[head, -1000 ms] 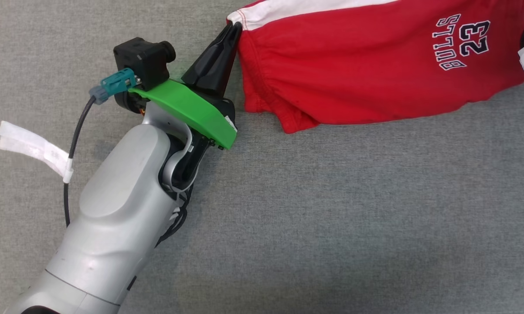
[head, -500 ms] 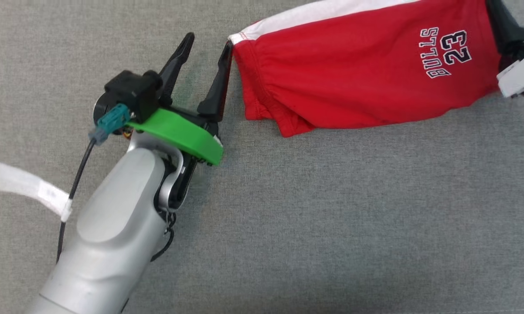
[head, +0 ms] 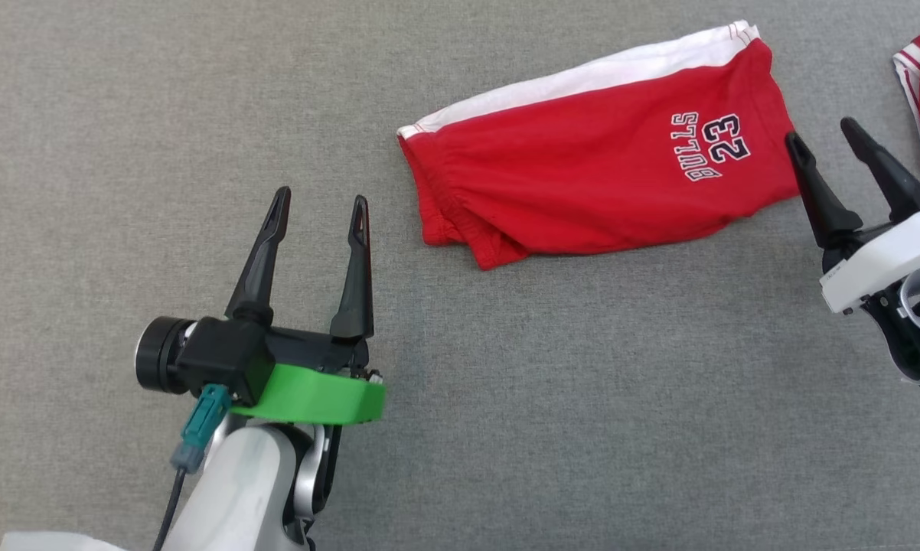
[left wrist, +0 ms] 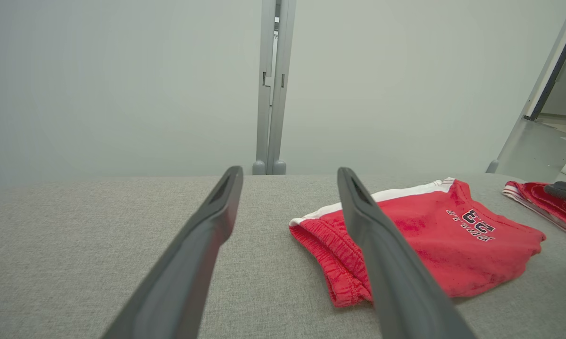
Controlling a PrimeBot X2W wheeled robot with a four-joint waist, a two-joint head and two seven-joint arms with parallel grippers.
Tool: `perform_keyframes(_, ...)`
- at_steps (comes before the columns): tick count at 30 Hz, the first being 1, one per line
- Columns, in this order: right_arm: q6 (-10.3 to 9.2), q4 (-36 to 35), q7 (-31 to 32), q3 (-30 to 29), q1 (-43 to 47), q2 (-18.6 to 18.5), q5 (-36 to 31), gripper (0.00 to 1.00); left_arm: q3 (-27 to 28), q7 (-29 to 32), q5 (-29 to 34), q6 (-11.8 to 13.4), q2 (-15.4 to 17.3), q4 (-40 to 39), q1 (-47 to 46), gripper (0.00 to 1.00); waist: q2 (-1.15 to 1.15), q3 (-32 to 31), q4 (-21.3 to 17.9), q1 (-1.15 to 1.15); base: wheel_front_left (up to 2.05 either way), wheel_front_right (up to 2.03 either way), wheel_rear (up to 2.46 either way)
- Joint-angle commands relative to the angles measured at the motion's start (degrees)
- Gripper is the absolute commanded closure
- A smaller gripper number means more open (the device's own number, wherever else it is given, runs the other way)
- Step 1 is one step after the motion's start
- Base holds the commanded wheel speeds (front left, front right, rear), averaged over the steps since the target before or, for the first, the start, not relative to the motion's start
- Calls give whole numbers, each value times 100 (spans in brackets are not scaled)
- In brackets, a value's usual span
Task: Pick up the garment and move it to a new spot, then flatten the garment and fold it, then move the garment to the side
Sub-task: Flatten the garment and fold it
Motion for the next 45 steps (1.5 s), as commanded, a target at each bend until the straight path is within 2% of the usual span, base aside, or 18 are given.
perform_keyframes(1,-6,95,-13,-20,67,9,-79,0,72,-16,116,11,-55,-90,160,0,0,-203,146,0,0,0,0)
perform_keyframes(8,-6,1126,55,24,-215,20,-128,0,165,-16,609,48,-321,-457,660,0,0,-181,536,0,0,0,0)
perform_keyframes(17,-6,2666,734,-45,-989,242,69,0,-236,-16,765,257,-372,-666,847,0,0,31,971,0,0,0,0)
perform_keyframes(25,-8,3289,1096,126,-1261,317,212,0,-464,-17,828,420,-372,-698,695,0,0,135,1195,0,0,0,0)
perform_keyframes(26,-8,3321,1118,153,-1250,320,222,51,-469,-17,834,430,-372,-697,688,0,0,142,1204,0,0,0,0)
perform_keyframes(27,-8,3354,1152,186,-1236,320,265,65,-474,-16,841,441,-372,-691,684,0,0,151,1208,0,0,0,0)
perform_keyframes(28,-8,3376,1188,218,-1222,315,289,100,-472,-16,844,460,-372,-688,681,0,0,158,1203,0,0,0,0)
perform_keyframes(33,-10,3290,1065,367,-1138,239,373,100,-441,-17,882,439,-373,-629,702,0,0,121,1031,0,0,0,0)
perform_keyframes(45,-9,2900,663,1038,-1522,-412,18,100,-287,-16,905,298,-369,-515,740,0,0,-81,473,0,0,0,0)
